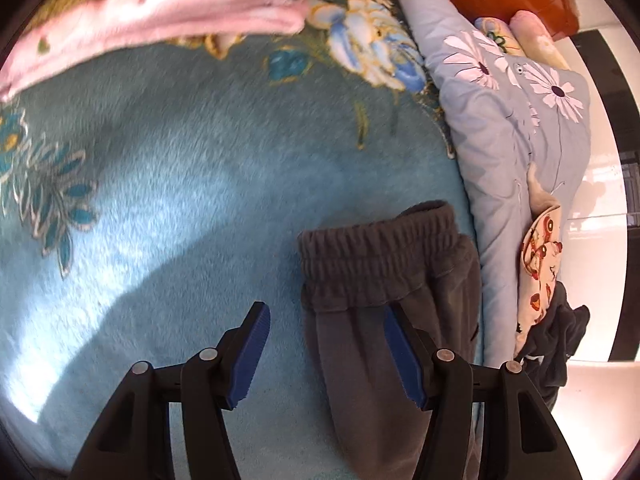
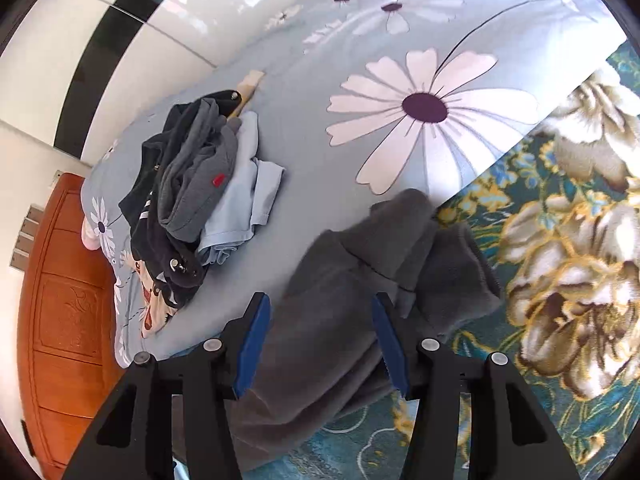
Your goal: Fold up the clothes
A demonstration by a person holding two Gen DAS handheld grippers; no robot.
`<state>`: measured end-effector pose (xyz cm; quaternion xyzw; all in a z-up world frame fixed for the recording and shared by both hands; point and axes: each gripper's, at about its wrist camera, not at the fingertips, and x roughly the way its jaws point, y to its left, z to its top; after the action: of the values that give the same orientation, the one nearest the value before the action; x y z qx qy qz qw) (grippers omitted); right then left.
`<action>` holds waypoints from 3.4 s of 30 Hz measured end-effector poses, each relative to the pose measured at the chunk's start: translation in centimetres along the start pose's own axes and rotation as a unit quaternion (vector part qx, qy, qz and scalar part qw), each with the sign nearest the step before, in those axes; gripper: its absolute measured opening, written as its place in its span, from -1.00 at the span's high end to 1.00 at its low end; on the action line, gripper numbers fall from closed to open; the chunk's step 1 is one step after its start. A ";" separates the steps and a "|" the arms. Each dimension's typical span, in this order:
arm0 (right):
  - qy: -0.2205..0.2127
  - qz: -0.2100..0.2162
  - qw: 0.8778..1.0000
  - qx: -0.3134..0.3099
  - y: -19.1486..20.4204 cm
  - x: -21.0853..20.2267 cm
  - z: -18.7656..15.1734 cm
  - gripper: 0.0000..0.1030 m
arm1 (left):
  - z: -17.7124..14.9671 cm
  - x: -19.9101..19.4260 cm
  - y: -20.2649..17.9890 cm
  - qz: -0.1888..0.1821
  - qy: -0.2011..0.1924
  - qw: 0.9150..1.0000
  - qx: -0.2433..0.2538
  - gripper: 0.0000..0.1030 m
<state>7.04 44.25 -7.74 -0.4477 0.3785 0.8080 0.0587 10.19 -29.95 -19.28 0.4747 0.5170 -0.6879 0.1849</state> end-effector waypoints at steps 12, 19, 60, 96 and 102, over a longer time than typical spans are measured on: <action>-0.009 0.030 0.990 0.138 -9.0 1.5 -4.9 -0.33 | -0.6 2.9 -2.6 0.045 -0.024 0.997 0.051 -0.11; -0.032 0.030 0.975 0.218 -9.0 5.2 -3.5 -0.26 | -1.9 2.2 -4.0 0.041 -0.036 0.997 0.057 0.25; 0.067 -0.004 0.998 0.001 -6.1 -5.3 -12.7 0.59 | -1.6 -14.6 -0.3 0.041 -0.107 0.982 0.149 -0.13; -0.006 0.048 0.998 0.034 -1.3 -4.6 -7.7 0.69 | -7.3 -4.3 -1.7 0.056 -0.034 0.988 0.141 -0.19; -0.018 0.025 0.999 -0.009 -0.5 -7.6 -7.8 0.71 | -7.2 -4.2 -1.7 0.050 -0.030 0.989 0.135 -0.19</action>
<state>17.11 41.27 -4.62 -0.4239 0.3816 0.8203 0.0411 14.31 -23.89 -14.92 0.4999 0.3888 -0.7553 0.1687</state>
